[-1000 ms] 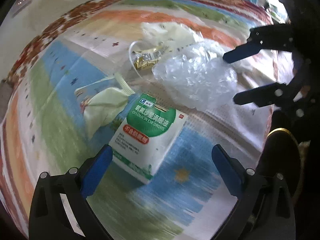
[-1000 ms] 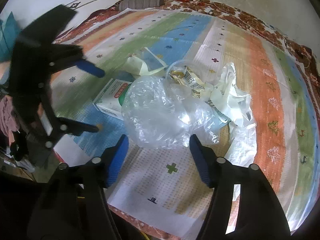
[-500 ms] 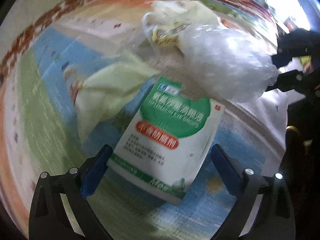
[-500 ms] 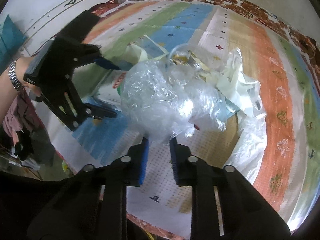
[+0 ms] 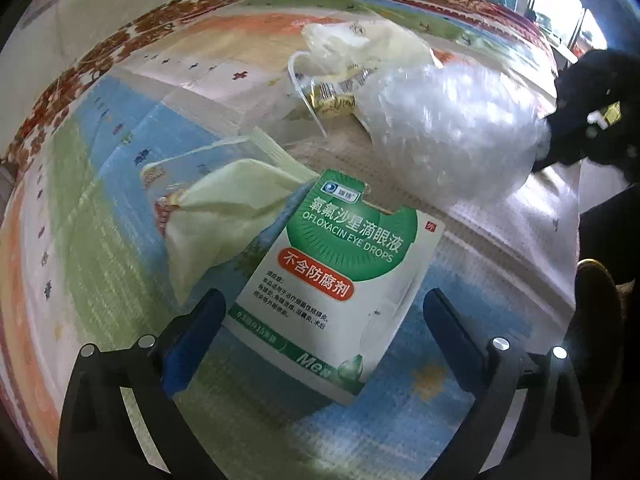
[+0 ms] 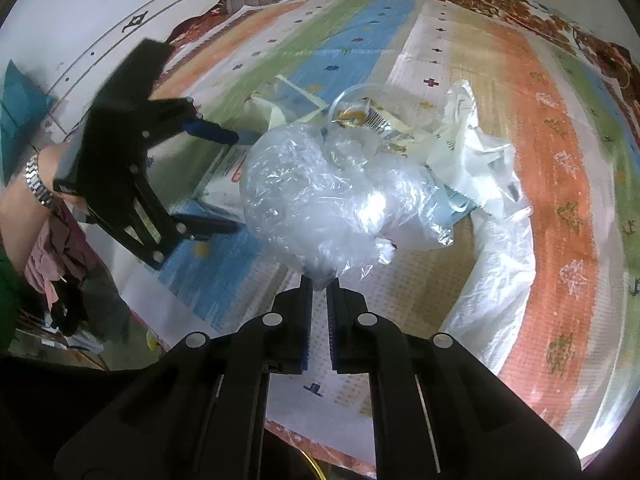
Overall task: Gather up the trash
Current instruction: 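Grasp the clear plastic bag with the right tool while the left tool grasps the eye-drop box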
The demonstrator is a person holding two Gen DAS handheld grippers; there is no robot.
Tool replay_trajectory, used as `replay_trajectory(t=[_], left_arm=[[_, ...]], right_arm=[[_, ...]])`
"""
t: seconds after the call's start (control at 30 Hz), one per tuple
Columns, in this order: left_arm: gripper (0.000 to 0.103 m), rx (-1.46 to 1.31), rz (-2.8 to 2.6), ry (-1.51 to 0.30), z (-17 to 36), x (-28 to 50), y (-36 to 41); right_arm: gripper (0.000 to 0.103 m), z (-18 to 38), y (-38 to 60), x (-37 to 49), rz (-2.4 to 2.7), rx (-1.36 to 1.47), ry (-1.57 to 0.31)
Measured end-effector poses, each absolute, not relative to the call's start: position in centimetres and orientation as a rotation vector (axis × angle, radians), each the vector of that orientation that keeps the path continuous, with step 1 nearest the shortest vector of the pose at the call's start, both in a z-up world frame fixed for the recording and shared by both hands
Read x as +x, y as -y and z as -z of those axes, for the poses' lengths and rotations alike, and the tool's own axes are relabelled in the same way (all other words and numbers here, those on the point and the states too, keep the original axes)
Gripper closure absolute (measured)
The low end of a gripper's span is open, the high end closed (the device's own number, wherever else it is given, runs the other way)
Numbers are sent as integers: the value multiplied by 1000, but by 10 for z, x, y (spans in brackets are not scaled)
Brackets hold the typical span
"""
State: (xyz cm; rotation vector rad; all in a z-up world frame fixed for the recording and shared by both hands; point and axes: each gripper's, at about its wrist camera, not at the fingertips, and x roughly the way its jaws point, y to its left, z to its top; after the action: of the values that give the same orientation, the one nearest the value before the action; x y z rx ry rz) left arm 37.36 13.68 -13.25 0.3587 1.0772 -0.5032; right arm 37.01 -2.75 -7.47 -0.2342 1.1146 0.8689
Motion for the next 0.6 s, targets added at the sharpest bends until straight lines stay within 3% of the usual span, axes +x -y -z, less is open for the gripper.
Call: replay_trajectory(t=[0.17, 0.6], left_arm=[[14, 331, 519, -1086, 138, 374, -141], [19, 332, 366, -1196, 118, 359, -124]], right_arm=[[98, 73, 27, 370, -869, -240, -1120], [100, 28, 42, 375, -856, -187, -1043]])
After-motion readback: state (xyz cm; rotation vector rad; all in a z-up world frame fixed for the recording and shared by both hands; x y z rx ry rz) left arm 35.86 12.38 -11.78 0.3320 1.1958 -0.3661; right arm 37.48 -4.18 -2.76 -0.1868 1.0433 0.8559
